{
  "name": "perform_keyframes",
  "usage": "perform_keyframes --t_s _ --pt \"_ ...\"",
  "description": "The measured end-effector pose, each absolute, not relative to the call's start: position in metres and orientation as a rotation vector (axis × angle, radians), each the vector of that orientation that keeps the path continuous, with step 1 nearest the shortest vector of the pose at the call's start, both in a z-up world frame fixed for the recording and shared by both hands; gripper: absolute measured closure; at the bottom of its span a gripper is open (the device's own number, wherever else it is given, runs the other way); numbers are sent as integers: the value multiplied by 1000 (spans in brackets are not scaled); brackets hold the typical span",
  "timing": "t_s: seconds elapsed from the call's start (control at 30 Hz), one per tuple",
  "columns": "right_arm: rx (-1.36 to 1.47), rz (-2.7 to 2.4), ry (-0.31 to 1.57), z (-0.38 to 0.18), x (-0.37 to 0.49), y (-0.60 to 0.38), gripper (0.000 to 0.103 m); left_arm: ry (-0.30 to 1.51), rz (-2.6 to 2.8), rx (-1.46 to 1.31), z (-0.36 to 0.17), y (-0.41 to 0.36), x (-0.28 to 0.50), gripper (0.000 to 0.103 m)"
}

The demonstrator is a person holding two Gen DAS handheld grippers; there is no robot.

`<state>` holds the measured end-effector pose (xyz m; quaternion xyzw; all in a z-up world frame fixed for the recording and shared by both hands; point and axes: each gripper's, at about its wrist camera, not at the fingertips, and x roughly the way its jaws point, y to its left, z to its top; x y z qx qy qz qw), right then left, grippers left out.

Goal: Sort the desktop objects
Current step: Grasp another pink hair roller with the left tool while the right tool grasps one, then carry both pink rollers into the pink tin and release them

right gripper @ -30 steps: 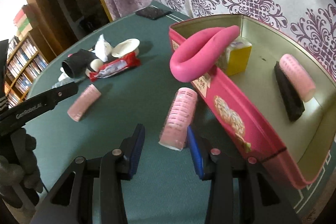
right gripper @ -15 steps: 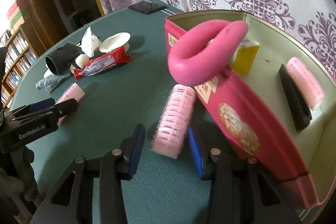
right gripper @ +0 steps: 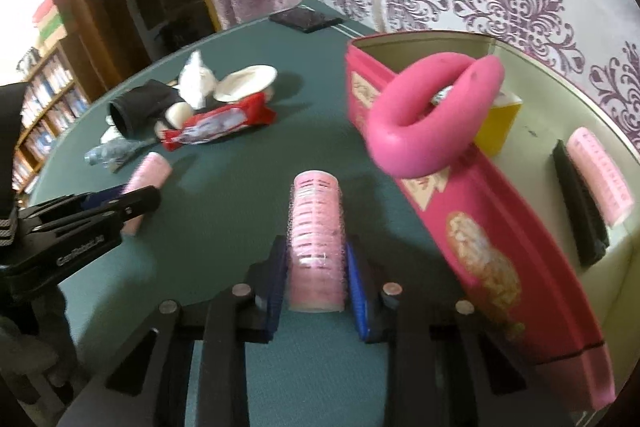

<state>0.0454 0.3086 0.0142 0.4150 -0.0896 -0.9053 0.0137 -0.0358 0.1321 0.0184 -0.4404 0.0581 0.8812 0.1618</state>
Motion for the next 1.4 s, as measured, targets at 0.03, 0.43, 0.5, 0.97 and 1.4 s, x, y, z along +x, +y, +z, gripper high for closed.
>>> perform_keyframes --t_s 0.03,0.43,0.5,0.97,1.4 --pt "1282 -2817 -277 16 46 307 72 157 2518 -1252 21 131 -35 73" --pt "1182 -2827 -288 38 62 305 72 143 2531 -1182 43 131 -20 73" --pt "1172 -2828 -289 40 64 306 72 141 2537 -1186 44 129 -20 73" --pt "1170 -2812 -310 40 68 308 72 126 2549 -1285 13 123 -45 62" --pt "1022 -2898 -319 78 90 333 72 122 2500 -1092 69 151 -16 74"
